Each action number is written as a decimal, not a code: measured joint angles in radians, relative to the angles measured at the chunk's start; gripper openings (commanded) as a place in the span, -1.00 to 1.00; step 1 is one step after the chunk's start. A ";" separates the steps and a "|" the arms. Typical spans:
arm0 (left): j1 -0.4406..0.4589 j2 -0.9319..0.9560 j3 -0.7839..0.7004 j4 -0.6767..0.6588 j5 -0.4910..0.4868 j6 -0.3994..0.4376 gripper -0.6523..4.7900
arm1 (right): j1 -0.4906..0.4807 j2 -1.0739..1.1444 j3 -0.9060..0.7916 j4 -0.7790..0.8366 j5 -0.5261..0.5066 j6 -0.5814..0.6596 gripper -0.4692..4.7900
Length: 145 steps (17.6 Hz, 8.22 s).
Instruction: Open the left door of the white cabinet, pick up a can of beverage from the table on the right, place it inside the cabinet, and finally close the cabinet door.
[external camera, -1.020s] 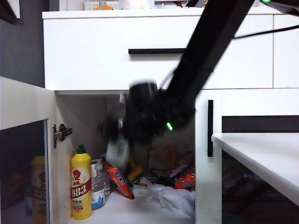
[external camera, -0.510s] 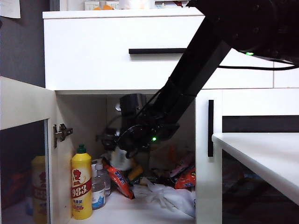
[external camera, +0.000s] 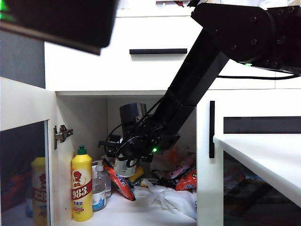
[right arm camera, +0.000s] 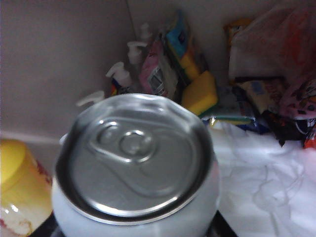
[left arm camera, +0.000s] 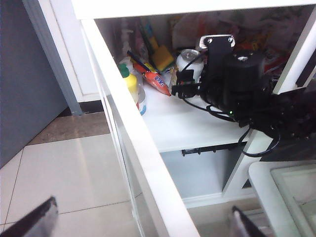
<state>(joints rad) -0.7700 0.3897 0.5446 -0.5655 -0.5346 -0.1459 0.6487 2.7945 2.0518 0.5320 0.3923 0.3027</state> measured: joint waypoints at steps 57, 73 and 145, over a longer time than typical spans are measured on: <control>0.000 -0.142 0.001 0.005 -0.008 0.000 1.00 | 0.126 -0.315 0.013 -1.096 -0.558 0.365 -0.83; 0.000 -0.243 0.001 0.004 0.068 0.016 1.00 | 0.102 -1.030 0.014 -1.445 -0.334 0.035 -0.83; 0.208 1.465 0.478 1.102 0.608 0.109 -0.78 | 0.103 -2.406 -1.120 -1.207 -0.283 -0.023 -0.83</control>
<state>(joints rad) -0.5617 1.8549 1.0222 0.5362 0.0738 -0.0372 0.7513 0.3882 0.9314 -0.6746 0.1089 0.2802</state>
